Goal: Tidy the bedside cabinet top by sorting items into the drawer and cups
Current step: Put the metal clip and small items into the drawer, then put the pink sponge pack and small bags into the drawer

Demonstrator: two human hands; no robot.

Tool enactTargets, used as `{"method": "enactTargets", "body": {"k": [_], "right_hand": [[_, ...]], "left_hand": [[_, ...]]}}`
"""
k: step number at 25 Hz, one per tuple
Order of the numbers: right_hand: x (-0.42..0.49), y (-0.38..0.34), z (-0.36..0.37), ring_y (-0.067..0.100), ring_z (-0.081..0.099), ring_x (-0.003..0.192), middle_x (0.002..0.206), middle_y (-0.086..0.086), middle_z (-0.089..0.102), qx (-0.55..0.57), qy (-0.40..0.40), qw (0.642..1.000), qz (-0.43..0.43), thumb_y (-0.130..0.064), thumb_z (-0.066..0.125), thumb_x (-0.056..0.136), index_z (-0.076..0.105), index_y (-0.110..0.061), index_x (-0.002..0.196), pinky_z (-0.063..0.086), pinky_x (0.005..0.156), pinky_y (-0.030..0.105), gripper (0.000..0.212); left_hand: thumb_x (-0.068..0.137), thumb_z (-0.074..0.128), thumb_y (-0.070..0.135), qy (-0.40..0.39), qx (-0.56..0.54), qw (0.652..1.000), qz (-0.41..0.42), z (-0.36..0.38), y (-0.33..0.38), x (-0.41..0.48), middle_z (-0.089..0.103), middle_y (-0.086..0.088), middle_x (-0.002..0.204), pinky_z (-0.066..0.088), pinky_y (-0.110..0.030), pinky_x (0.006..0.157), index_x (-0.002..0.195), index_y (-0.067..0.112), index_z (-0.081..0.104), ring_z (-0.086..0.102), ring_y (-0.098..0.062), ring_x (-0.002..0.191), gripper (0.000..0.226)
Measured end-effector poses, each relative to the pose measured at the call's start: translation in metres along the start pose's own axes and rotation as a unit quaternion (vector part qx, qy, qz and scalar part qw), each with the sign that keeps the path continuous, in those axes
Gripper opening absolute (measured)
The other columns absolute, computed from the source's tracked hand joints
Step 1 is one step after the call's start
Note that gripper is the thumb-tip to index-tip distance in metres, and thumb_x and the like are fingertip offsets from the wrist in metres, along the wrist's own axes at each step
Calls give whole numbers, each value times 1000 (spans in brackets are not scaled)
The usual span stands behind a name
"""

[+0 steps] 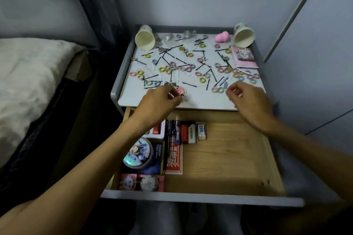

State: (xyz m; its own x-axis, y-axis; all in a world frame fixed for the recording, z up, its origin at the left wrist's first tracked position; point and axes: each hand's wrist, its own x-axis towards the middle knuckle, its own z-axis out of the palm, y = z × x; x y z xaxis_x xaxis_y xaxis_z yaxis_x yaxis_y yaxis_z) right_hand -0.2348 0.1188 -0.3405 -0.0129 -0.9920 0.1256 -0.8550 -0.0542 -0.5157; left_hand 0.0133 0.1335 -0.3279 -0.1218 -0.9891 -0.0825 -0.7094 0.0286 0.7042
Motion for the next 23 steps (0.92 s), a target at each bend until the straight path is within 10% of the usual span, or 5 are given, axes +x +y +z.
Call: {"method": "enactTargets", "body": {"k": [7, 17, 23], "right_hand": [[146, 50, -21, 34, 61, 95, 117, 17, 63, -91, 4, 993, 72, -39, 51, 95, 60, -9, 117, 47, 75, 35, 39], [179, 67, 8, 35, 45, 121, 136, 20, 42, -158, -2, 986, 51, -28, 60, 93, 46, -4, 131, 40, 86, 36, 47], [192, 61, 15, 39, 44, 118, 133, 24, 40, -152, -7, 986, 68, -21, 59, 89, 43, -6, 123, 41, 85, 42, 41]], "left_hand": [[94, 59, 18, 39, -171, 985, -4, 5, 56, 99, 71, -5, 97, 57, -40, 77, 103, 13, 64, 69, -21, 86, 11], [95, 61, 29, 33, 110, 988, 106, 58, 106, 286, 56, -9, 133, 43, -26, 81, 141, 13, 42, 58, -19, 105, 52], [94, 55, 23, 63, 184, 977, 85, 93, 101, 334, 62, -14, 122, 53, -40, 85, 128, 11, 50, 60, -31, 106, 37]]}}
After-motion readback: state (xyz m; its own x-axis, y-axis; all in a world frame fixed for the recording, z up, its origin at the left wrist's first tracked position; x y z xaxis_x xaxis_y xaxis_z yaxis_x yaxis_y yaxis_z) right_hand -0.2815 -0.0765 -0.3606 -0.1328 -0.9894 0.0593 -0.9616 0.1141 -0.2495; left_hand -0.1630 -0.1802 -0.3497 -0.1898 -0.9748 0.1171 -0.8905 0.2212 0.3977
